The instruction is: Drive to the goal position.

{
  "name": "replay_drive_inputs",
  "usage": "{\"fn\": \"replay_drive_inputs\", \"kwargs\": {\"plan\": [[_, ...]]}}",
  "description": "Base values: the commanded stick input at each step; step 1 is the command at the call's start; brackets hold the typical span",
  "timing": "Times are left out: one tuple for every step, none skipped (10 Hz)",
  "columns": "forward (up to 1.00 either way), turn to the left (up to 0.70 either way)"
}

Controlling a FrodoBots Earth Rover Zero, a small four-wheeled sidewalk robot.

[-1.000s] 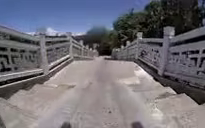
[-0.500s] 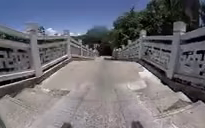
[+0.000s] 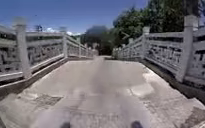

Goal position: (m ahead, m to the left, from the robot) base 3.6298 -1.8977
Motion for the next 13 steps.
{"fn": "replay_drive_inputs", "kwargs": {"plan": [[0.70,0.00],[0.70,0.00],[0.70,0.00],[0.70,0.00],[0.70,0.00],[0.70,0.00],[0.70,0.00],[0.70,0.00],[0.70,0.00],[0.70,0.00],[0.70,0.00],[0.70,0.00],[0.70,0.00]]}}
